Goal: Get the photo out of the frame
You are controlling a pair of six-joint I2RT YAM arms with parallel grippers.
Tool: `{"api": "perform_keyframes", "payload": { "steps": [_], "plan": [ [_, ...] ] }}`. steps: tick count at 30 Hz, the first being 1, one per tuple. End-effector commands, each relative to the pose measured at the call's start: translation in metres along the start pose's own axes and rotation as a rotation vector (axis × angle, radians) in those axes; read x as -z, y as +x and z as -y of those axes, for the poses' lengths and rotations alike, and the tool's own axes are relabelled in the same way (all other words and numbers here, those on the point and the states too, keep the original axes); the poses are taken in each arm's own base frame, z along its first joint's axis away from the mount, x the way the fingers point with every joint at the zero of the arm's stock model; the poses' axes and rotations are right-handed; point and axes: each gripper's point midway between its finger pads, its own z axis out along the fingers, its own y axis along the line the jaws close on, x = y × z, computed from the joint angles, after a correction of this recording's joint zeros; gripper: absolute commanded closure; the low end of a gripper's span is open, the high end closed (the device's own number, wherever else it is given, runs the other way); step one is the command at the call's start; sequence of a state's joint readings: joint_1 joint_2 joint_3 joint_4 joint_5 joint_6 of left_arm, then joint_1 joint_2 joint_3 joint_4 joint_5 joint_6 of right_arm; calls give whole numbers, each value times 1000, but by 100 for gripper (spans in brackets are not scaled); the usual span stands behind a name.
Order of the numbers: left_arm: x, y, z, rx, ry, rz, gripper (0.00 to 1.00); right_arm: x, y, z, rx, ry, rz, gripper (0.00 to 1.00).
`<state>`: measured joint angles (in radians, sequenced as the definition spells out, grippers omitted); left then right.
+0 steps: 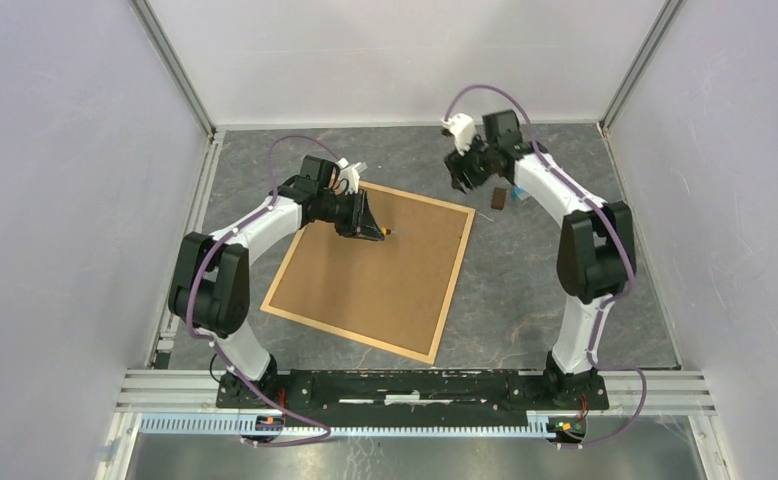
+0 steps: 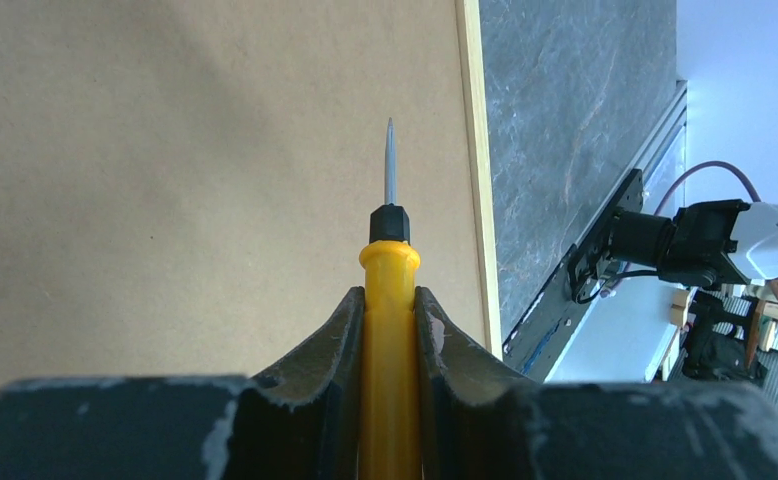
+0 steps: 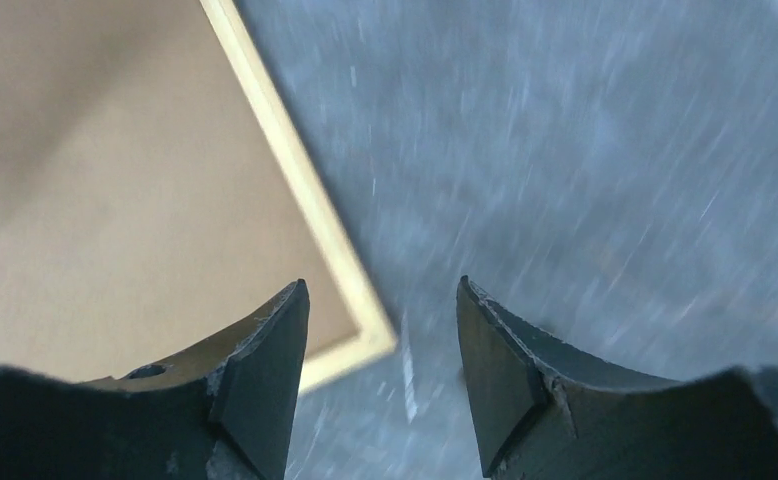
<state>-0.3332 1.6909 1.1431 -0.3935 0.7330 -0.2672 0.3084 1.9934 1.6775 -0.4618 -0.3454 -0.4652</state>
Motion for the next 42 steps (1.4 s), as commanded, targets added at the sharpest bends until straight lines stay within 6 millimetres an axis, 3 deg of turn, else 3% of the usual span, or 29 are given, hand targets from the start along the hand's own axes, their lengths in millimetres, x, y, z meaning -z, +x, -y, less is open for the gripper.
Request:
{"api": "perform_keyframes", "payload": {
  "steps": [1,4,8,12,21,27,31,37,42],
  "plan": [
    [4,-27,10,-59,18,64,98,14,68,-30,-321,19,-140,38],
    [5,-23,9,-59,10,57,98,18,93,-47,-439,32,-190,38],
    [7,-18,7,-56,-2,50,98,25,119,-56,-565,112,-240,38],
    [9,-15,7,-49,-9,53,98,18,136,-57,-646,157,-282,40],
    [14,-9,7,-52,-28,62,98,-10,134,-51,-690,131,-285,45],
    [16,-5,5,-62,-36,60,98,-22,153,-69,-662,64,-337,76],
    [12,5,6,-56,-16,29,98,-29,147,-89,-608,-1,-340,91],
    [-8,14,13,10,40,-39,98,-39,129,-107,-551,-51,-321,97],
    [-26,2,16,141,95,-45,98,-38,132,-115,-580,-55,-329,98]
  ]
}}
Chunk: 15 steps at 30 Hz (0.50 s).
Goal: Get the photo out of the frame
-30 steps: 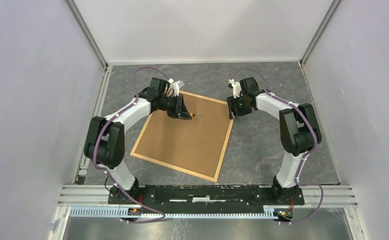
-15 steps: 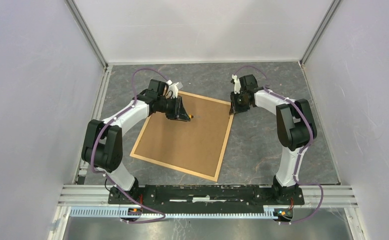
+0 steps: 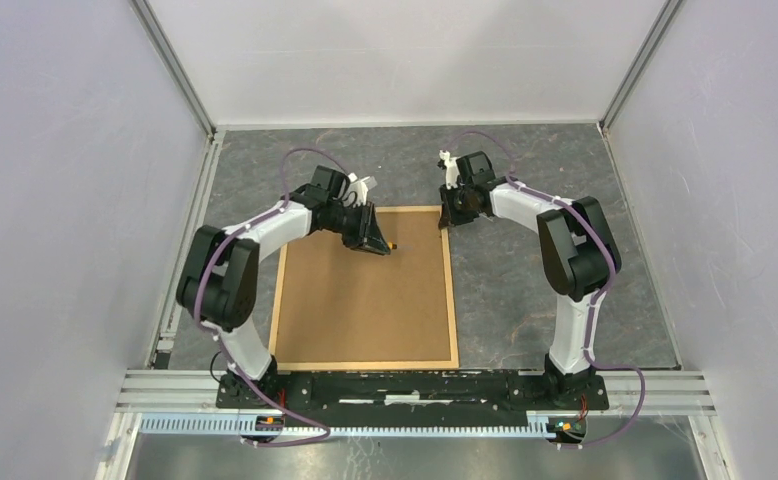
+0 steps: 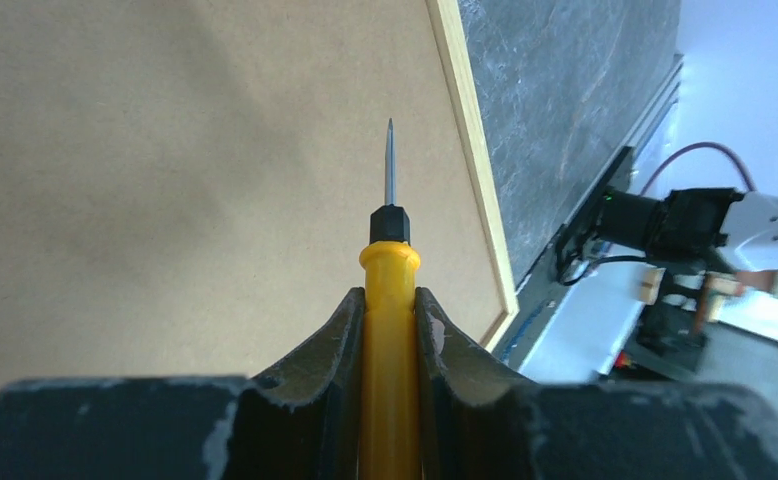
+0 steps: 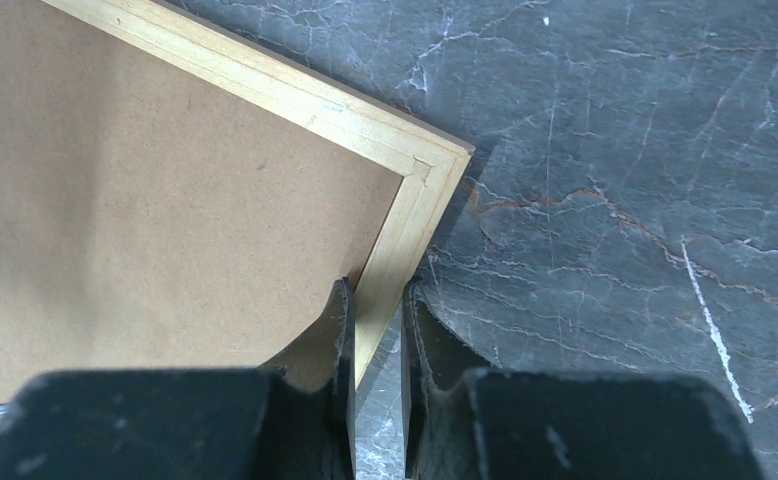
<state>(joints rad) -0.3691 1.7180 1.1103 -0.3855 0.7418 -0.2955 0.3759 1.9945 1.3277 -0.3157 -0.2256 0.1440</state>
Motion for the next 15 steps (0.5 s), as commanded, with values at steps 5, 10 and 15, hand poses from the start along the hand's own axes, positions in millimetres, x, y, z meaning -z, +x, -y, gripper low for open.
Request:
{"api": "perform_keyframes", "payload": {
  "steps": [5,10,15],
  "plan": [
    [-28,-43,21,232,144,40,98,-8,44,-10,25,-55,-121,98],
    [-49,-54,21,315,152,23,98,-8,52,-13,16,-72,-133,100],
    [-70,-55,13,355,159,-14,98,-9,56,-13,1,-79,-135,100]
  ]
}}
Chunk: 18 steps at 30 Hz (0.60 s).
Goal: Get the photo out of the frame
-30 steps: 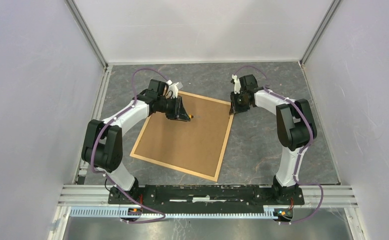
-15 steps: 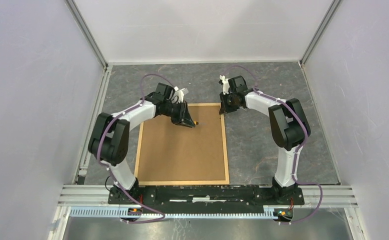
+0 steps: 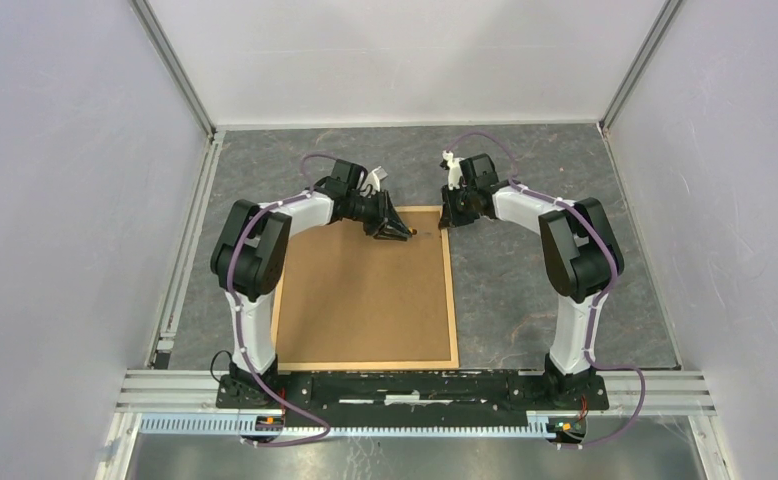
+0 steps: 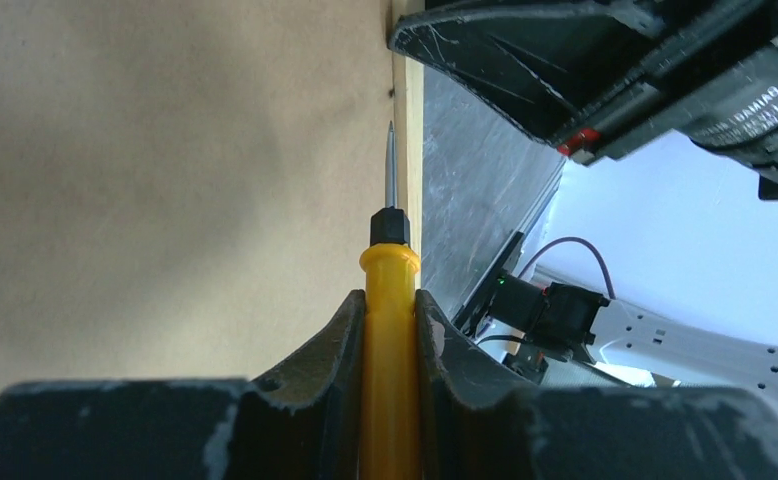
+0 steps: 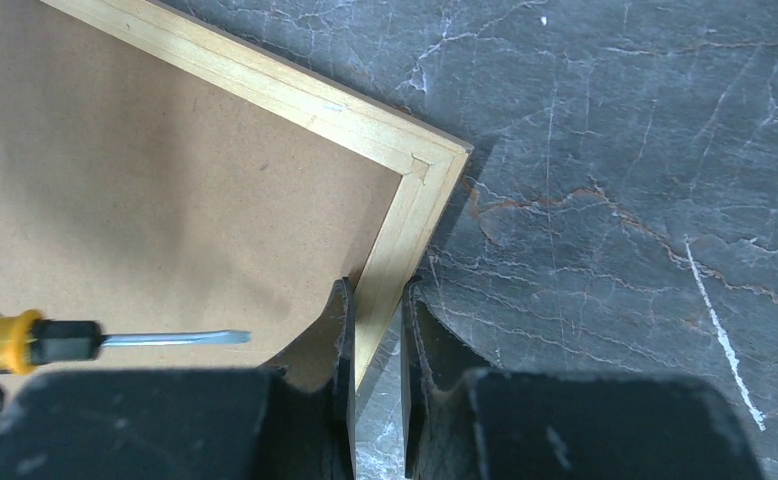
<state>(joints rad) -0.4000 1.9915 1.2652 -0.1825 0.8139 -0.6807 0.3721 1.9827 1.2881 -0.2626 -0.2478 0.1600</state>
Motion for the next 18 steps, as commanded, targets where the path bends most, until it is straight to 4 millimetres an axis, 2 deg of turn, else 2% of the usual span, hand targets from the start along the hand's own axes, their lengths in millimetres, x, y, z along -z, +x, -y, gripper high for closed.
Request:
{"api": "perform_keyframes", "payload": {
  "steps": [1,8,18],
  "plan": [
    [-15,-10,13,50,57,-19,98,-7,54,-11,11,-58,-156,100],
    [-25,1,10,92,74,-61,98,-9,60,-11,0,-63,-166,100],
    [-38,0,-3,157,70,-67,98,-9,74,-12,-22,-73,-185,100]
  ]
}}
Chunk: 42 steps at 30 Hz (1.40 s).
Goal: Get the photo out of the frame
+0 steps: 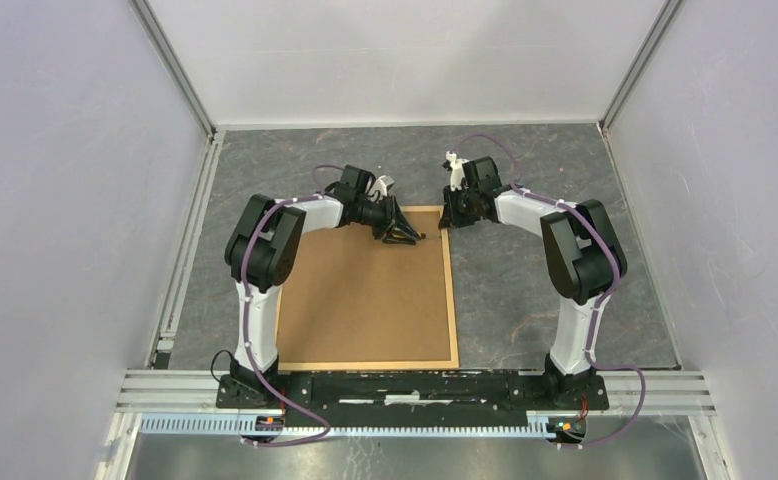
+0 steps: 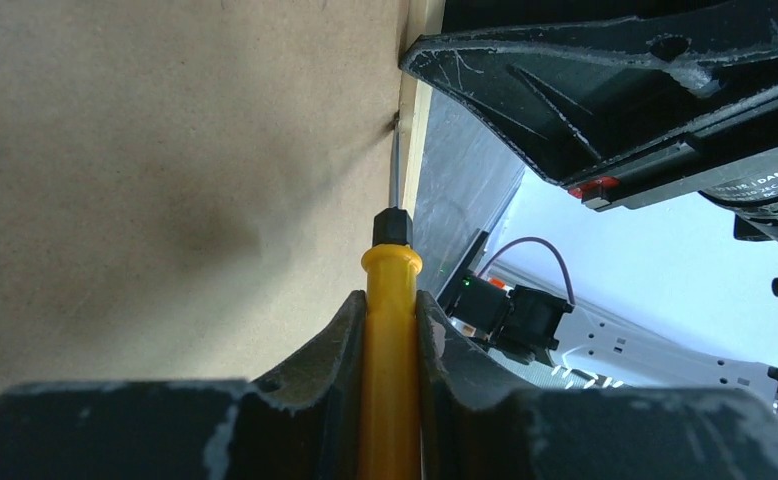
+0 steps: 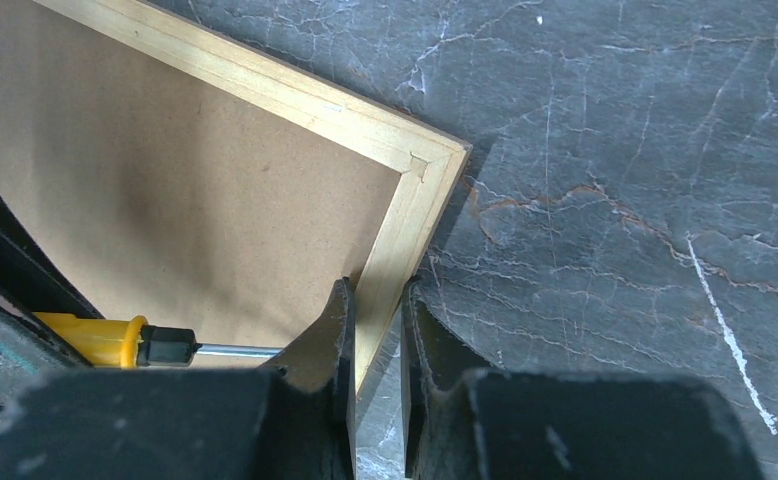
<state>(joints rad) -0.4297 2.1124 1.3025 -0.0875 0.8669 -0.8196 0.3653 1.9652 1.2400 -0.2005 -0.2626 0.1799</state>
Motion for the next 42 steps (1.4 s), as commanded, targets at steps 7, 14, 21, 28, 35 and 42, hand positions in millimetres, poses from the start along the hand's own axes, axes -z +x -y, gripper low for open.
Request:
{"api": "perform_keyframes", "payload": {
  "steps": [7,14,21,28,35,42],
  "plan": [
    [-13,2,-8,68,25,-40,98,-8,80,-10,-14,-54,-226,100],
    [-12,0,25,12,27,-29,98,-9,99,-13,-30,-44,-260,100],
    [-14,4,64,-46,41,-8,98,-11,103,-15,-41,-30,-263,100],
    [-30,11,97,-120,49,-5,98,-11,108,-16,-48,-11,-266,100],
    [-39,10,105,-159,-77,26,98,-14,112,-24,-27,-9,-271,100],
    [-42,9,129,-213,-78,57,98,-16,118,-28,-26,-9,-286,100]
  ]
}}
